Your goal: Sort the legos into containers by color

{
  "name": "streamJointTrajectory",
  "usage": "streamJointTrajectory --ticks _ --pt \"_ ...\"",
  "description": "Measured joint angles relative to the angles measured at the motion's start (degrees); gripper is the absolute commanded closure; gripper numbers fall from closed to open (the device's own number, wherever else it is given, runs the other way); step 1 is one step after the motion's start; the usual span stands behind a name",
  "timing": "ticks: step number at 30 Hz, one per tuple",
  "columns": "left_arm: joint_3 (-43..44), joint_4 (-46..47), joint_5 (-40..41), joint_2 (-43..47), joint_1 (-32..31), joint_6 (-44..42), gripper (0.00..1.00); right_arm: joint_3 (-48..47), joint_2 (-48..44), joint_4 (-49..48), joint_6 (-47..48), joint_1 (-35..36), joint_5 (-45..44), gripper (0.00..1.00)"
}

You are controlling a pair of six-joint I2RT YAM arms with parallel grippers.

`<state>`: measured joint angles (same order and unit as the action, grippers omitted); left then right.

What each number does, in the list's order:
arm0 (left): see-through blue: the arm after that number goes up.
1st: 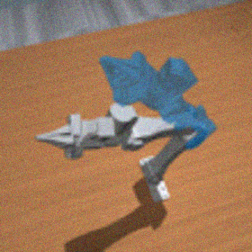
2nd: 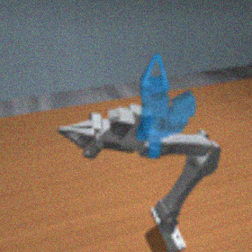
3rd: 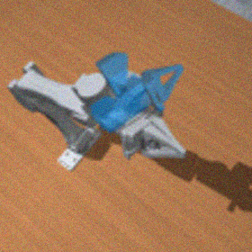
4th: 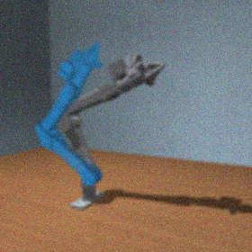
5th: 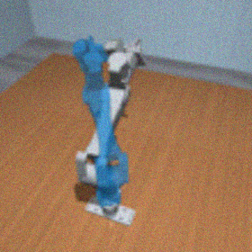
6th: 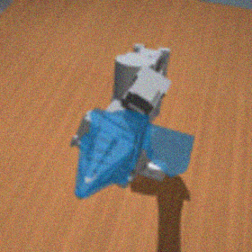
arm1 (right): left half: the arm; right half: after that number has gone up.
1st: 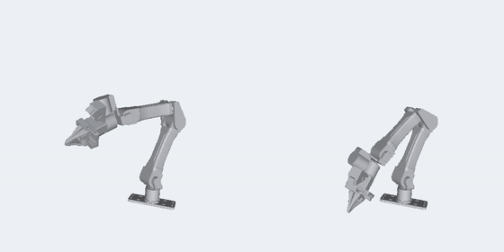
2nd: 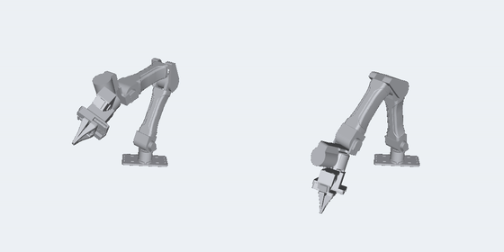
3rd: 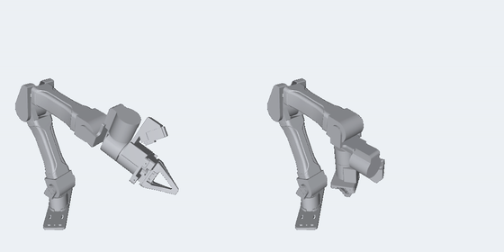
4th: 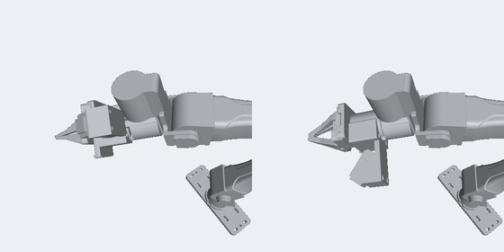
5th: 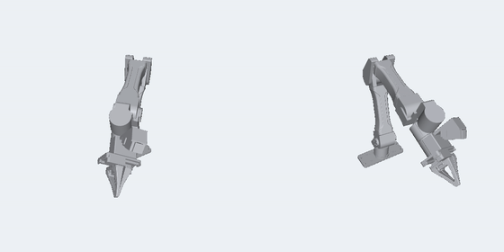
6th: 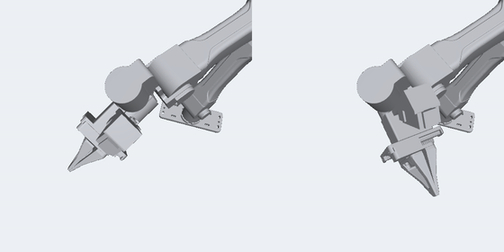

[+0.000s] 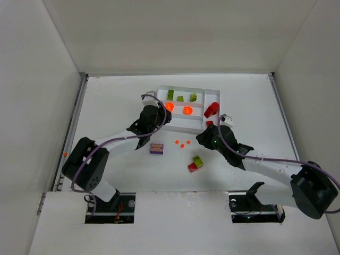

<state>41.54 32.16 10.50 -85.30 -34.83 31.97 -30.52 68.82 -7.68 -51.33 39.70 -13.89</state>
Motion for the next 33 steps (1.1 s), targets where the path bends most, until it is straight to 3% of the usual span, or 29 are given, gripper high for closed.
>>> streamJointTrajectory --ticks 8,13,23,27,30,33 --pt "14.47 -10.56 -0.02 -11.65 0.50 -2.75 0.69 3.30 -4.85 0.04 1.70 0.59 -2.38 0.47" --pt "17.44 -14.86 0.24 -14.69 0.13 -3.91 0.62 4.28 -8.96 0.42 2.16 2.86 -2.71 0.42" --pt "17.42 -17.64 3.10 -14.78 -0.72 -4.70 0.61 4.26 -8.00 0.42 2.45 5.40 -3.23 0.41" --pt "15.28 -15.61 3.98 -13.73 -0.79 -4.87 0.55 3.02 -4.81 0.81 2.93 7.72 -3.28 0.52" --pt "9.49 -13.90 4.83 -8.46 -0.70 -4.87 0.55 -0.31 -0.35 1.64 4.44 10.32 -3.30 0.61" --pt "2.99 -12.76 5.22 0.31 0.00 -4.68 0.54 -5.22 4.72 2.29 5.97 13.73 -3.21 0.59"
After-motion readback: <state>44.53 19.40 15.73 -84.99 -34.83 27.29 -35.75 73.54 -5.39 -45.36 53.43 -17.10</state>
